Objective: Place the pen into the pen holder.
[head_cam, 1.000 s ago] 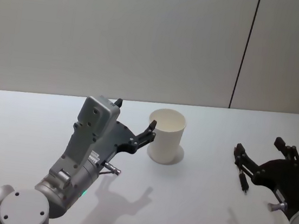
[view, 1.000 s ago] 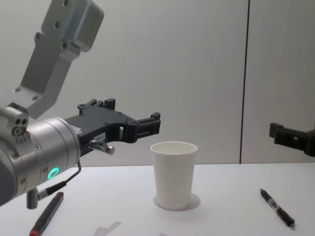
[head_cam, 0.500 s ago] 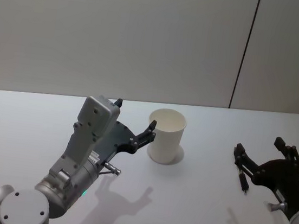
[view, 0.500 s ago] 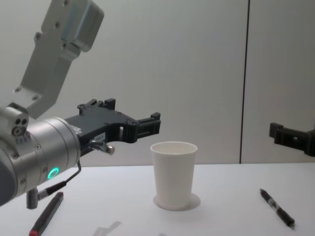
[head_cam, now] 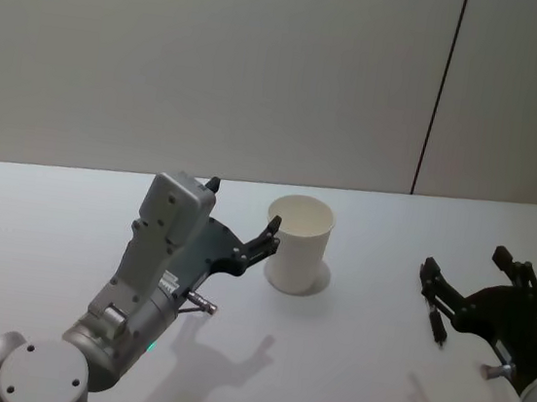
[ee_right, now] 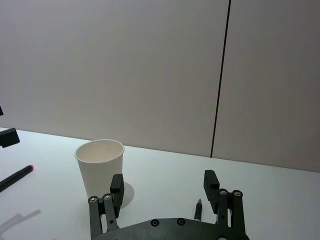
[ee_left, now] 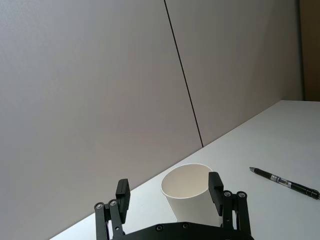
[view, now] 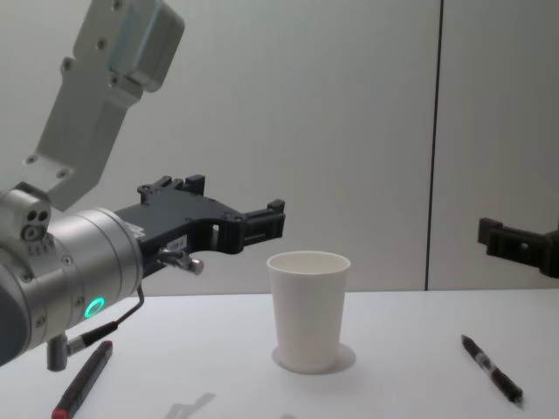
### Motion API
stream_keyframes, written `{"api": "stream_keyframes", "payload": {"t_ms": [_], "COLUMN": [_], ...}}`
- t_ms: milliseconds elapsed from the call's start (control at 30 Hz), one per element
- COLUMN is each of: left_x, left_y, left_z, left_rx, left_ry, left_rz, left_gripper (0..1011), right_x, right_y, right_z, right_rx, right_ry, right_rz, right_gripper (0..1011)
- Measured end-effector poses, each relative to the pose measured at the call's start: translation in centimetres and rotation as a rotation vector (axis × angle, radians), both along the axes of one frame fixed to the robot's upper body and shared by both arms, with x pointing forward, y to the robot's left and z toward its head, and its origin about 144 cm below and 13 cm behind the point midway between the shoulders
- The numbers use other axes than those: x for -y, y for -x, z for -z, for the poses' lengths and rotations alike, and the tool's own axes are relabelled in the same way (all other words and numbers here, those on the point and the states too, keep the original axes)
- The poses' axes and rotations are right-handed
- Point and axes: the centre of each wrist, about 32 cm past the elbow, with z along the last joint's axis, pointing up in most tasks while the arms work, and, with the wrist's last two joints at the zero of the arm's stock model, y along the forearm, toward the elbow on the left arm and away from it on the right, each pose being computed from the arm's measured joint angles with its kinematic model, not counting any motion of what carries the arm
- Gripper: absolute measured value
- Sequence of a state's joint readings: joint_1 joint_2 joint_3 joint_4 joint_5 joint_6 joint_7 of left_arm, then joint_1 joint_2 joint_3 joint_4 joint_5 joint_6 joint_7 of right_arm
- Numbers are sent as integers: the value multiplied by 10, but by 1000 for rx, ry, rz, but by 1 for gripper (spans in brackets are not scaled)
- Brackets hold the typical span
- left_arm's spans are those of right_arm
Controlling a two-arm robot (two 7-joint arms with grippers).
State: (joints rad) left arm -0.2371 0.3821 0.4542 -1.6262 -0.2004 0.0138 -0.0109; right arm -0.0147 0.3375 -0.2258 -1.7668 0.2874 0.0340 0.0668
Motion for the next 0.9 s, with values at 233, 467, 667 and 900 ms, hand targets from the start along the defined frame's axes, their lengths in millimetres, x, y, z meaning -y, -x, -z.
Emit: {"api": "stream_keyframes", "payload": {"t_ms": [233,467,667,900], "left_x": [0,0,0,0], "left_y": [0,0,0,0], "left_z": [0,0,0,0], "left_rx": [0,0,0,0], "left_ry": [0,0,0,0], "left_rz": [0,0,0,0], "left_gripper": [1003,1003,1003,1003], "right_x": [0,0,0,0], "right_y": [0,0,0,0], "right_z": [0,0,0,0], "right_rx": [0,0,0,0], "right_ry": [0,0,0,0], "right_rz": [0,0,0,0], "right_gripper": [1001,1001,1001,1001]}}
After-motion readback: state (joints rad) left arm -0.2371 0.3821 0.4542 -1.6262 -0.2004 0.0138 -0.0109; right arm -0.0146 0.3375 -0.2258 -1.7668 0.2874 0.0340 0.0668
